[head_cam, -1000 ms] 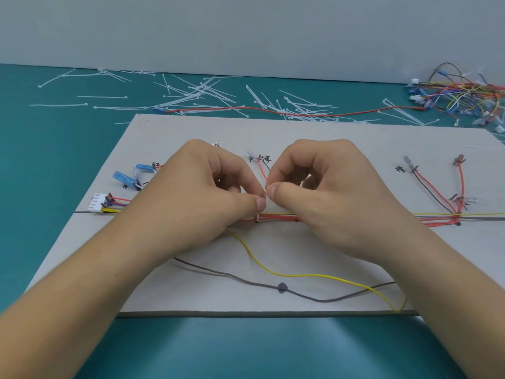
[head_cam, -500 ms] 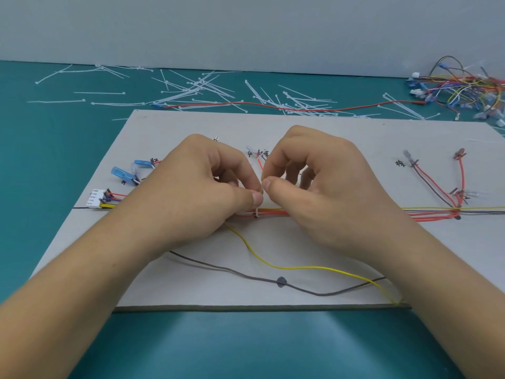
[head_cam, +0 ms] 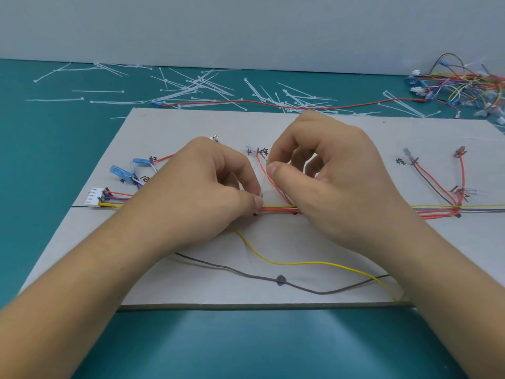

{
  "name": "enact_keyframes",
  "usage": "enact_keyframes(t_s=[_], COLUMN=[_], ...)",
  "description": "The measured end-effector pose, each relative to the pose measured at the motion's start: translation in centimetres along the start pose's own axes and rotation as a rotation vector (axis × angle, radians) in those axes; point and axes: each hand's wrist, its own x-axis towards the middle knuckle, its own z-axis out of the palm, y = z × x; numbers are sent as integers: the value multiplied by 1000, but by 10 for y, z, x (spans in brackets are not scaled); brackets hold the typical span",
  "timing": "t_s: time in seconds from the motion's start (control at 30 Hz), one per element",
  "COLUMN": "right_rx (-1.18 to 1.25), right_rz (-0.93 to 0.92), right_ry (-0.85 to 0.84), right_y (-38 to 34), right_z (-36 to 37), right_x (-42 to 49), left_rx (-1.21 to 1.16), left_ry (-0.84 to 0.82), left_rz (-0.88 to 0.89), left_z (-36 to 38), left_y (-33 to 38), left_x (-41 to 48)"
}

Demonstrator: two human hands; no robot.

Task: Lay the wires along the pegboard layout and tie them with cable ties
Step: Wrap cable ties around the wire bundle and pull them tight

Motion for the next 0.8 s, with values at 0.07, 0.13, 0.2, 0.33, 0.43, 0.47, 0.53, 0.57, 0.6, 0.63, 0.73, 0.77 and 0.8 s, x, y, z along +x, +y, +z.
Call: enact_keyframes(t_s=[0.07,0.13,0.2,0.33,0.43,0.47,0.53,0.57,0.6,0.63,0.73,0.77,0.8], right_rx=[6,5,-1,3,19,24,31,32,31,29,28,31,36], right_rz=[-7,-11,-15,-2,24,31,45,51,54,57,71,78,85], right_ry=[16,17,16,2,-16,-20,-23,-18,-9,2,19,24,36], right_y=[-1,-1,-1,-2,-1,-1,-1,-1,-1,-1,0,0,0], right_z=[1,1,1,1,0,1,1,2,2,1,1,1,1], right_x=[0,0,0,0,1,1,1,1,1,1,2,2,3], left_rx=[6,17,42,85,111,122,153,174,202,231,288,301,319], left_ry=[-3,-13,-29,-71,-99,-106,-123,-134,-146,-156,-180,-186,-188], left_rz=[1,6,21,54,68,71,78,79,83,89,97,96,93], left_z=[0,-1,-1,-1,-1,-2,-2,-2,-3,-3,-4,-4,-4], left_y=[0,1,1,2,3,3,4,4,5,6,7,7,7], left_x=[0,-1,-1,-1,-2,-1,-1,-1,-1,0,2,2,3])
